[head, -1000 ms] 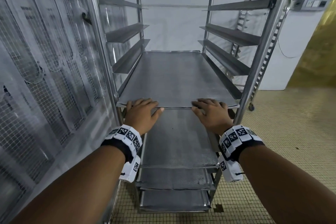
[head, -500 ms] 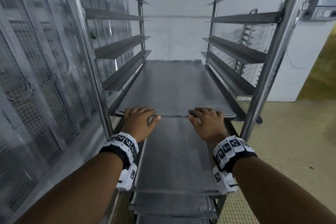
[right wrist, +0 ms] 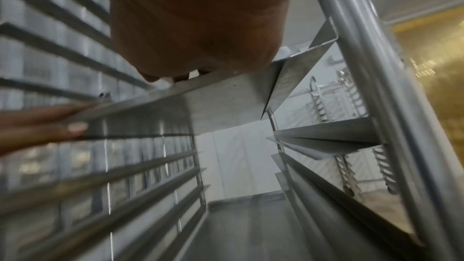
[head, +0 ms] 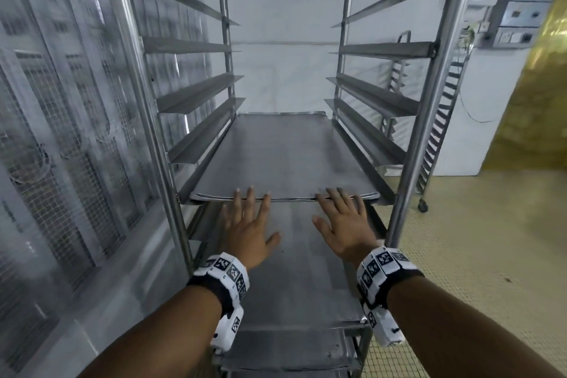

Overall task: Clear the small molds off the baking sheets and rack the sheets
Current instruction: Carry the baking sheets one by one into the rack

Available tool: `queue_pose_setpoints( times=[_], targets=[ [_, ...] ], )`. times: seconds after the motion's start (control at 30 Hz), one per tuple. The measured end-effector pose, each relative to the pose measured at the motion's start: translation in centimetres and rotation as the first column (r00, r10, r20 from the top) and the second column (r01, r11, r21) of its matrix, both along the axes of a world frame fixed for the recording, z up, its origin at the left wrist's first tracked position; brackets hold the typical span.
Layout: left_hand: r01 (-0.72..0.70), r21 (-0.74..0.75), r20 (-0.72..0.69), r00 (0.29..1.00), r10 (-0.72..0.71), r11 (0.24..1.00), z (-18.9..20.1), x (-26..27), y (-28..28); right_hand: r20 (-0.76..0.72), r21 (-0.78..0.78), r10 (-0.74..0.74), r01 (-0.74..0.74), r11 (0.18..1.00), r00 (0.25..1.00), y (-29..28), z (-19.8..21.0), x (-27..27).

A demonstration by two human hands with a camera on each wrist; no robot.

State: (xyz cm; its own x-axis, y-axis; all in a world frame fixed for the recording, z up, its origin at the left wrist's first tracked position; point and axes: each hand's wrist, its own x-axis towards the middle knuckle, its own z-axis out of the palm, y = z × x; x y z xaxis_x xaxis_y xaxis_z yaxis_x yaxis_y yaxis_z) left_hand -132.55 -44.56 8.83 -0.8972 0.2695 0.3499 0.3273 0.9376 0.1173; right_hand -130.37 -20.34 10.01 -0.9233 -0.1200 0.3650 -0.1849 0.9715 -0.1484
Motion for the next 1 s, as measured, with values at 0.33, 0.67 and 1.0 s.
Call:
queue_pose_setpoints(
  times=[0.33,0.67,1.0],
  targets=[
    [0.49,0.315,-0.058,0.865,-0.499,0.813,-4.9,6.8,9.9,0.168,-0.006,-0.394,0.401,0.916,0.903,4.1,-5.0,15.3],
    [0.756,0.287,0.382,0.473,-0.794,0.589,-7.1,23.0,26.5,0.346,-0.034,-0.816,0.875,0.483,0.464,14.1,-9.1,42.0],
    [0.977,0.142,0.756,-0.003,-0.655,0.159,-9.5,48.1,39.7,0.605,-0.09,-0.797,0.994,-0.067,0.001,16.4,-12.6,72.5]
  ],
)
